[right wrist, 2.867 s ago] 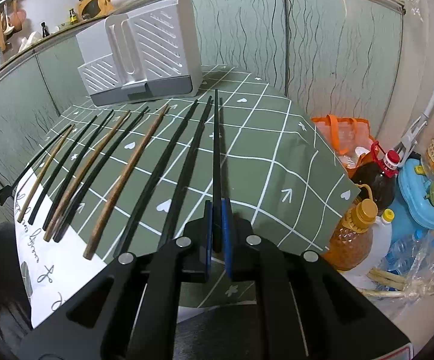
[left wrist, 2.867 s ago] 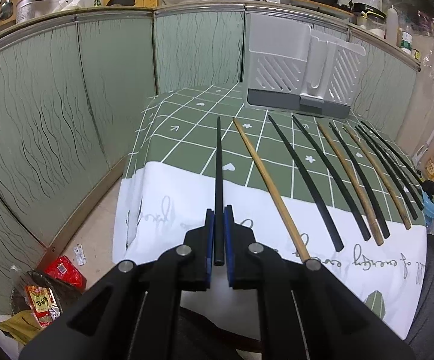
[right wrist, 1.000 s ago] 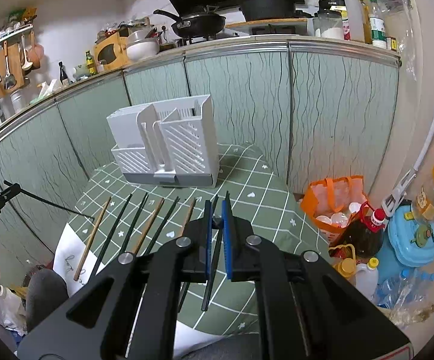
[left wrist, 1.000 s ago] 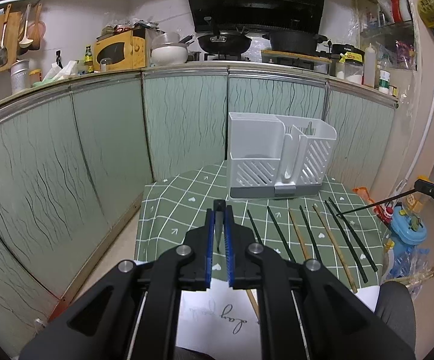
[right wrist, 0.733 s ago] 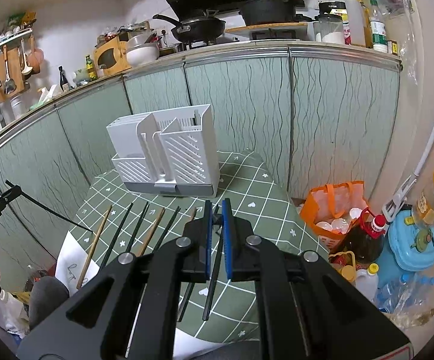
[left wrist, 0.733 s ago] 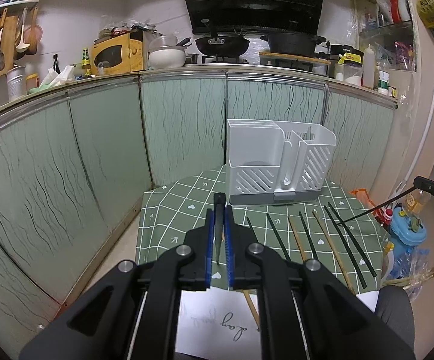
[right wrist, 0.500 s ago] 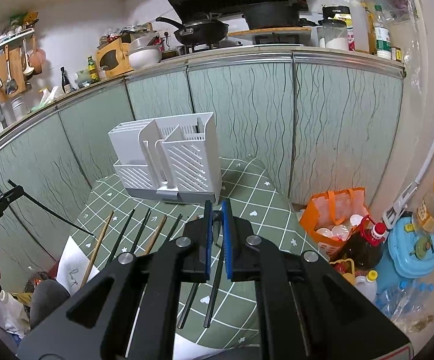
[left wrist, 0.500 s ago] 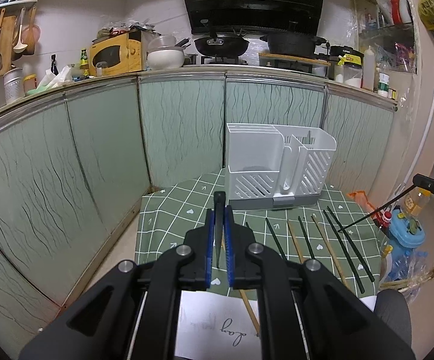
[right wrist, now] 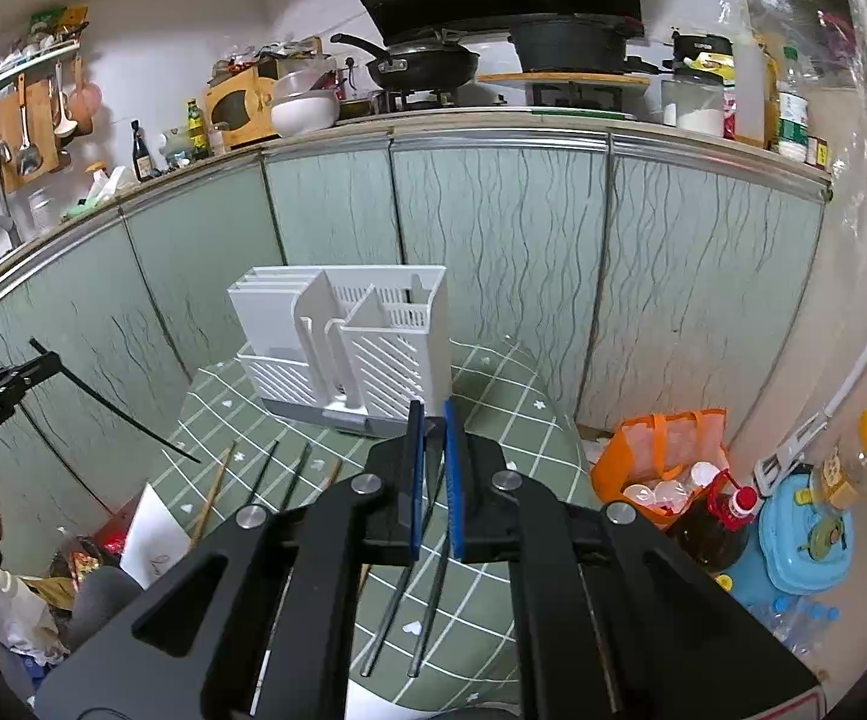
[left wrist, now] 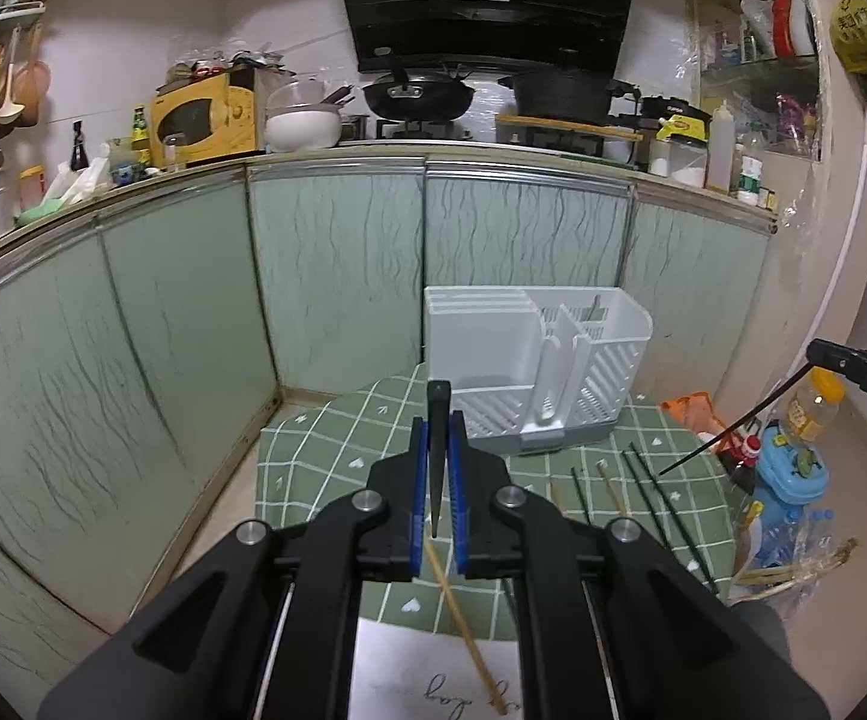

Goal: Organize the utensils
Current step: 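Lift both held black chopsticks and carry them toward the white utensil holder, then lower the chopsticks into the holder slots and open both tools, then move both open tools back over the remaining chopsticks on the cloth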

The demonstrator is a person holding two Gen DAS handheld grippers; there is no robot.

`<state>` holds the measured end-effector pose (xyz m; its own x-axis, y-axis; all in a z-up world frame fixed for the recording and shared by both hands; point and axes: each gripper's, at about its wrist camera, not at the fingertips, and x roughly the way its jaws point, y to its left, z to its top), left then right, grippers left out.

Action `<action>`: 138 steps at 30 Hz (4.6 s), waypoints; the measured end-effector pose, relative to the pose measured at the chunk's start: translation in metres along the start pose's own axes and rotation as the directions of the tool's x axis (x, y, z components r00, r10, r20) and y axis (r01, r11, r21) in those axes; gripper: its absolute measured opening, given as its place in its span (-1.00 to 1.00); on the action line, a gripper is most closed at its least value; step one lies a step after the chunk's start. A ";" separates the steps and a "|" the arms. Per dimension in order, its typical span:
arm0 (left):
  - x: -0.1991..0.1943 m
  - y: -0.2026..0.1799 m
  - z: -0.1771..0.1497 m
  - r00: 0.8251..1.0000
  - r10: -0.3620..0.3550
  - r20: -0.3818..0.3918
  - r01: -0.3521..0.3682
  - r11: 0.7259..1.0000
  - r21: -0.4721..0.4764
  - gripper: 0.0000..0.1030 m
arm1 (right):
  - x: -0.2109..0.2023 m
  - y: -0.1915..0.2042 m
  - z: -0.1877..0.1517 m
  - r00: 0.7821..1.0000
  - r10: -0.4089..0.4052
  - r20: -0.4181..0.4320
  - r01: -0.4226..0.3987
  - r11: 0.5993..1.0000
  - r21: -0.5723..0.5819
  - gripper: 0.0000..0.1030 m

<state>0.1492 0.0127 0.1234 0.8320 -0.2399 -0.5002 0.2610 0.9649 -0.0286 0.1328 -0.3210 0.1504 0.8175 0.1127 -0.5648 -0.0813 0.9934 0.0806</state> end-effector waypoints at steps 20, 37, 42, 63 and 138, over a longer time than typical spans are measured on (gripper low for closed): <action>0.014 -0.050 0.118 0.980 -0.192 0.042 0.188 0.979 0.083 -0.85 | -0.018 0.016 0.105 0.996 0.072 0.051 -0.068 0.995 -0.067 -0.88; 0.076 -0.092 0.175 0.956 -0.292 0.022 0.287 0.951 0.115 -0.85 | 0.036 0.004 0.165 0.994 0.095 0.054 -0.091 0.993 -0.068 -0.88; 0.114 -0.104 0.167 0.954 -0.300 0.010 0.297 0.947 0.120 -0.85 | 0.072 -0.001 0.156 0.995 0.101 0.026 -0.099 0.993 -0.065 -0.88; 0.196 -0.120 0.114 0.955 -0.285 -0.082 0.294 0.947 0.130 -0.85 | 0.157 -0.020 0.106 0.991 0.131 -0.026 -0.132 0.991 -0.029 -0.88; 0.010 -0.046 -0.057 0.995 -0.081 0.051 0.079 0.996 0.042 0.93 | 0.007 0.027 -0.081 0.996 0.092 0.018 -0.090 0.992 -0.084 0.86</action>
<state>0.1180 -0.0284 0.0705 0.8321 -0.3223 -0.4514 0.3459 0.9377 -0.0319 0.0904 -0.2921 0.0820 0.8166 0.2029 -0.5403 -0.2018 0.9775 0.0620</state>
